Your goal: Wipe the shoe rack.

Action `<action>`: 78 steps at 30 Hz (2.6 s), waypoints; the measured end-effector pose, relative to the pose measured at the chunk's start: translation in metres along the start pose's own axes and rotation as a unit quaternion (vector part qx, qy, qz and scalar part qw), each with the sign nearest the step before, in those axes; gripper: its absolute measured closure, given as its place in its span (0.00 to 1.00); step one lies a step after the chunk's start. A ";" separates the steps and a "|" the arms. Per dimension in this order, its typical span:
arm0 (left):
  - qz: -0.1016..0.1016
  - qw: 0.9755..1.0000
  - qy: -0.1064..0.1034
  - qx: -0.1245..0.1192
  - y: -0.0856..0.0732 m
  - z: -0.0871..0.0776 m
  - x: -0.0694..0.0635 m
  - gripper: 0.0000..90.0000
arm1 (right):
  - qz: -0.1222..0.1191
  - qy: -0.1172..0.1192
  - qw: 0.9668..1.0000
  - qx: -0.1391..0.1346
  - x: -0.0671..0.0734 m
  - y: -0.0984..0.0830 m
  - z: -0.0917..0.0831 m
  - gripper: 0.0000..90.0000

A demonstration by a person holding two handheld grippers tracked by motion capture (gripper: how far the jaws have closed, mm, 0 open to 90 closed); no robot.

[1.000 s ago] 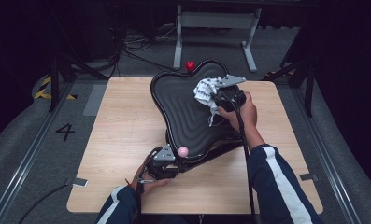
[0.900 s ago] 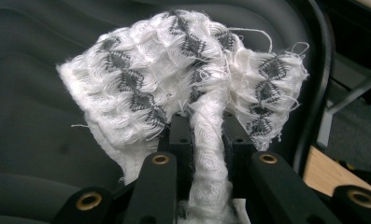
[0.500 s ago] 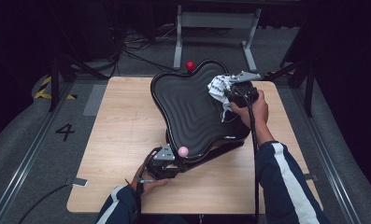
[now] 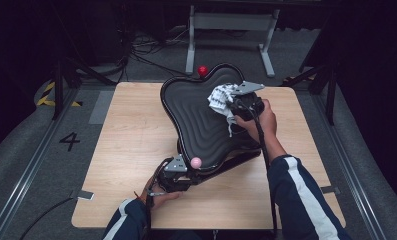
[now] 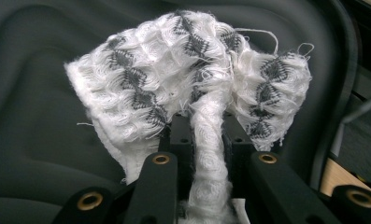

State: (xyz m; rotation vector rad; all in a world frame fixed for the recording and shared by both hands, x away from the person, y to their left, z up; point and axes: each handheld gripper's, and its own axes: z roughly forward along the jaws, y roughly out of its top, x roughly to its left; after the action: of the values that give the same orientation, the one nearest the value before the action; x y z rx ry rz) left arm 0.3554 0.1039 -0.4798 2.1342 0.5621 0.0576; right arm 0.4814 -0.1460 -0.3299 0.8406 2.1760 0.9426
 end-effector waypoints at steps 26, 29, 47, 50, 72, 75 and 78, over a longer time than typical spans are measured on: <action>0.004 1.000 -0.001 0.001 0.000 0.000 0.000 0.79 | -0.054 0.073 0.995 -0.042 0.087 0.051 0.016 0.87; 0.004 1.000 0.000 0.001 0.001 0.000 0.000 0.79 | -0.044 0.087 0.994 -0.047 0.088 0.054 0.018 0.87; 0.005 1.000 -0.001 0.002 0.000 0.000 0.000 0.79 | -0.033 0.021 0.999 -0.036 0.039 0.045 0.021 0.88; 0.006 1.000 -0.001 0.002 0.001 0.000 0.001 0.79 | -0.022 0.014 0.999 -0.031 0.026 0.042 0.021 0.88; 0.005 1.000 0.000 0.001 0.000 0.000 0.000 0.79 | 0.039 -0.055 0.998 0.001 -0.048 0.019 0.024 0.88; 0.004 1.000 -0.001 -0.001 0.000 0.000 0.000 0.79 | 0.047 -0.057 0.997 0.004 -0.055 0.016 0.024 0.88; 0.004 1.000 -0.001 -0.001 0.000 0.000 0.000 0.79 | 0.042 -0.059 0.997 0.006 -0.055 0.016 0.024 0.88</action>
State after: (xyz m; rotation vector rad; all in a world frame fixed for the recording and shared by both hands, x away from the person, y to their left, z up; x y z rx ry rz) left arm 0.3556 0.1036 -0.4796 2.1339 0.5530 0.0600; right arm 0.5374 -0.1690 -0.3154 0.9750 2.0604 0.8975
